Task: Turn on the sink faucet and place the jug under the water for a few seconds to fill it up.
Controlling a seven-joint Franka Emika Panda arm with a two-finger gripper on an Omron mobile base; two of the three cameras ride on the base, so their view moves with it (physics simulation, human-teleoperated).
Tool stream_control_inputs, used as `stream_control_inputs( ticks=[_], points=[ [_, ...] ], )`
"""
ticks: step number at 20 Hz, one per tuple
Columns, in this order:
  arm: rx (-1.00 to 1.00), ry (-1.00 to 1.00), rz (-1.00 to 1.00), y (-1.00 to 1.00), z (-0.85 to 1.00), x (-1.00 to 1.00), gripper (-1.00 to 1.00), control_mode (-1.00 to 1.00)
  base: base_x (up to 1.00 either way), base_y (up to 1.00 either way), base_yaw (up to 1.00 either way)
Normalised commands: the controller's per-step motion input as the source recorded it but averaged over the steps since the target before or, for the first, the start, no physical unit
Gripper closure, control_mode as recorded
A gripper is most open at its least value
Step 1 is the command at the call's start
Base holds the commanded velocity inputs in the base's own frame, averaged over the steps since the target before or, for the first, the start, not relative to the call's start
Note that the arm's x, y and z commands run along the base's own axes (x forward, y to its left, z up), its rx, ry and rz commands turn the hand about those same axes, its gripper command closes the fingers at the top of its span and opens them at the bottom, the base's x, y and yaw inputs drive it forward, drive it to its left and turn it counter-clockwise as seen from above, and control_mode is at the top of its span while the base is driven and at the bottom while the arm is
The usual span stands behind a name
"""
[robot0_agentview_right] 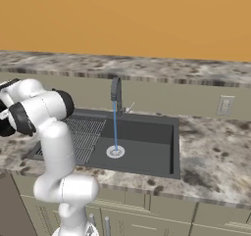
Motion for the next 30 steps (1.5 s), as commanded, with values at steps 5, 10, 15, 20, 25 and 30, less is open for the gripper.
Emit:
stream_control_inputs(
  ticks=[5,10,15,20,25,30],
  points=[
    [-0.01,0.00,0.01,0.10,-0.05,0.00,1.00,-1.00,0.00,0.00,0.00],
    [0.00,0.02,0.01,0.07,0.00,0.00,1.00,-1.00,0.00,0.00,0.00],
    [0.00,0.01,0.00,0.02,0.00,0.00,1.00,-1.00,0.00,0.00,0.00],
    [0.00,0.00,0.00,0.04,-0.03,0.00,1.00,-1.00,0.00,0.00,0.00],
    [0.00,0.00,0.00,0.03,-0.02,-0.06,1.00,-1.00,0.00,0.00,0.00],
    [0.00,-0.03,0.04,0.00,0.26,-0.47,1.00,-1.00,0.00,0.00,0.00]
  ],
)
